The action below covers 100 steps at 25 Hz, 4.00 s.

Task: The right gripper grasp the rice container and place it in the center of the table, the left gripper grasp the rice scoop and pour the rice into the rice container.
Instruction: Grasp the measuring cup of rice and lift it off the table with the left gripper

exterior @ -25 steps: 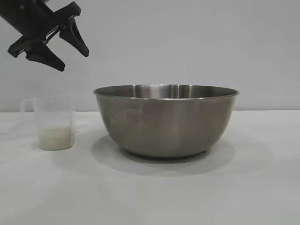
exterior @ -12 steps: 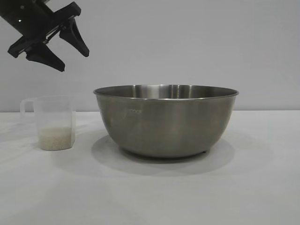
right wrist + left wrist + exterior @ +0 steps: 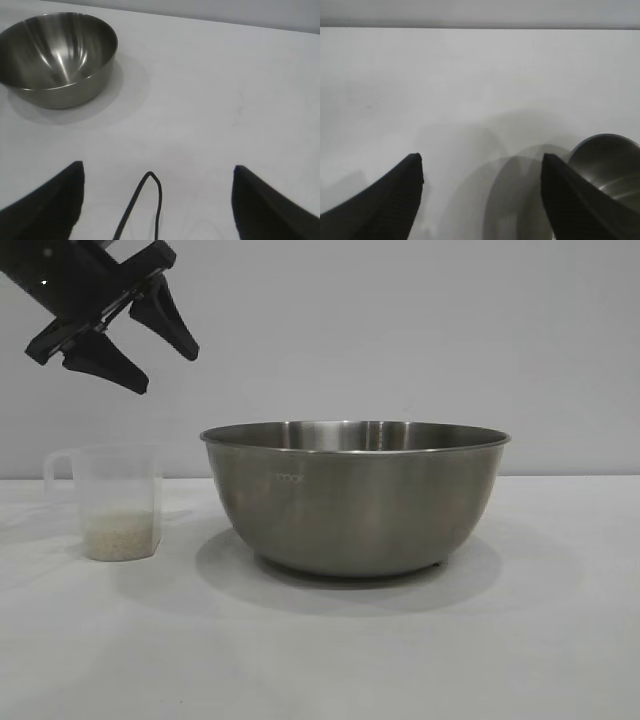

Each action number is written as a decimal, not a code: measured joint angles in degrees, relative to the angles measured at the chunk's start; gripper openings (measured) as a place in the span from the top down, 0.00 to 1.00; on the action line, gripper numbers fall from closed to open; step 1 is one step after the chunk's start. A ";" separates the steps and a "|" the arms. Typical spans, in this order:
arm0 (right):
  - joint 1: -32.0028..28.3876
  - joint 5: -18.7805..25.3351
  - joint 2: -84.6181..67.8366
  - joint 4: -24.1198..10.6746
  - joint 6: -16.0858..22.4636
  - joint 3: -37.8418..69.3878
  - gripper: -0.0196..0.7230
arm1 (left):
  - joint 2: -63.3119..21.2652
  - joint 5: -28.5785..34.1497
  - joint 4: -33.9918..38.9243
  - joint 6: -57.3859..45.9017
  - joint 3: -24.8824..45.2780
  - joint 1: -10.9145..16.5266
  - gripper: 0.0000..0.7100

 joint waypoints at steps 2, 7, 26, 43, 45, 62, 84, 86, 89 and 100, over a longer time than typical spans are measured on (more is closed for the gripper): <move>0.00 0.00 0.00 0.00 0.00 0.00 0.20 | -2.54 0.52 6.98 -6.41 0.00 0.00 0.38; 0.00 0.00 0.00 0.00 0.00 0.00 0.20 | -8.78 4.64 21.33 -21.50 0.00 0.00 0.38; 0.00 0.00 0.00 0.00 0.00 0.00 0.20 | -29.75 -4.75 25.58 -27.12 25.39 0.00 0.38; 0.00 0.00 0.00 0.00 0.00 0.00 0.20 | -40.83 -41.44 18.12 -25.26 54.26 -7.00 0.38; 0.00 0.00 0.00 0.00 0.00 0.00 0.20 | -40.87 -47.30 18.03 -25.41 57.21 -11.00 0.38; 0.00 0.00 0.00 0.00 0.00 0.00 0.20 | -29.73 -91.34 26.45 -41.63 73.33 -21.24 0.38; 0.00 0.00 0.00 0.00 0.00 0.00 0.20 | -3.51 -101.21 33.58 -49.84 62.64 -21.24 0.57; 0.00 0.00 0.00 0.00 0.00 0.00 0.20 | -3.51 -101.21 33.58 -49.84 62.18 -21.24 0.68; 0.00 0.00 0.00 0.00 0.00 0.00 0.20 | -3.51 -101.21 33.58 -49.84 61.37 -21.24 0.71; 0.00 0.00 0.00 0.00 0.00 0.00 0.20 | 2.75 -101.21 34.17 -49.84 57.34 -21.24 0.65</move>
